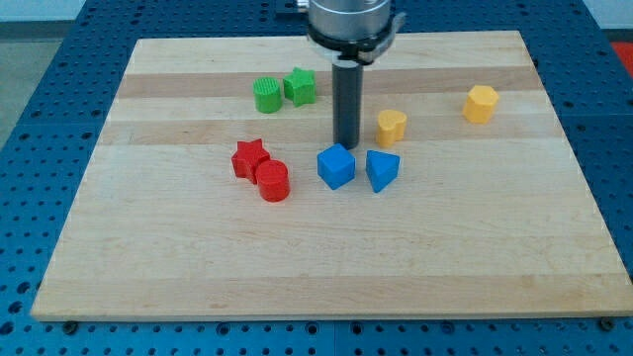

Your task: Move the yellow heart next to the yellow hexagon

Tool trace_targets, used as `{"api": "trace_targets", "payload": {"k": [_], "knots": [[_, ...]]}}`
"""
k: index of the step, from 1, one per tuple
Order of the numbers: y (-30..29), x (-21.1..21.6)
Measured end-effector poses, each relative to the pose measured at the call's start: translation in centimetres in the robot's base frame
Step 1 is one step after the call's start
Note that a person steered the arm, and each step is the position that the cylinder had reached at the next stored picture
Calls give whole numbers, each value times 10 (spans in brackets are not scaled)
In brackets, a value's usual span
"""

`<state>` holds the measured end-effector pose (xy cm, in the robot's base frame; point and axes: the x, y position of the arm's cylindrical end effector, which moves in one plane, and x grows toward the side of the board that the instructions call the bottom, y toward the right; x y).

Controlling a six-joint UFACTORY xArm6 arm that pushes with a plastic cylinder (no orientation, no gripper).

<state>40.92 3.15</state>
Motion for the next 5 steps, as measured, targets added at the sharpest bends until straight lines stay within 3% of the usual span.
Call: {"api": "trace_targets", "payload": {"k": [2, 5], "knots": [[73, -48], [62, -1]]}}
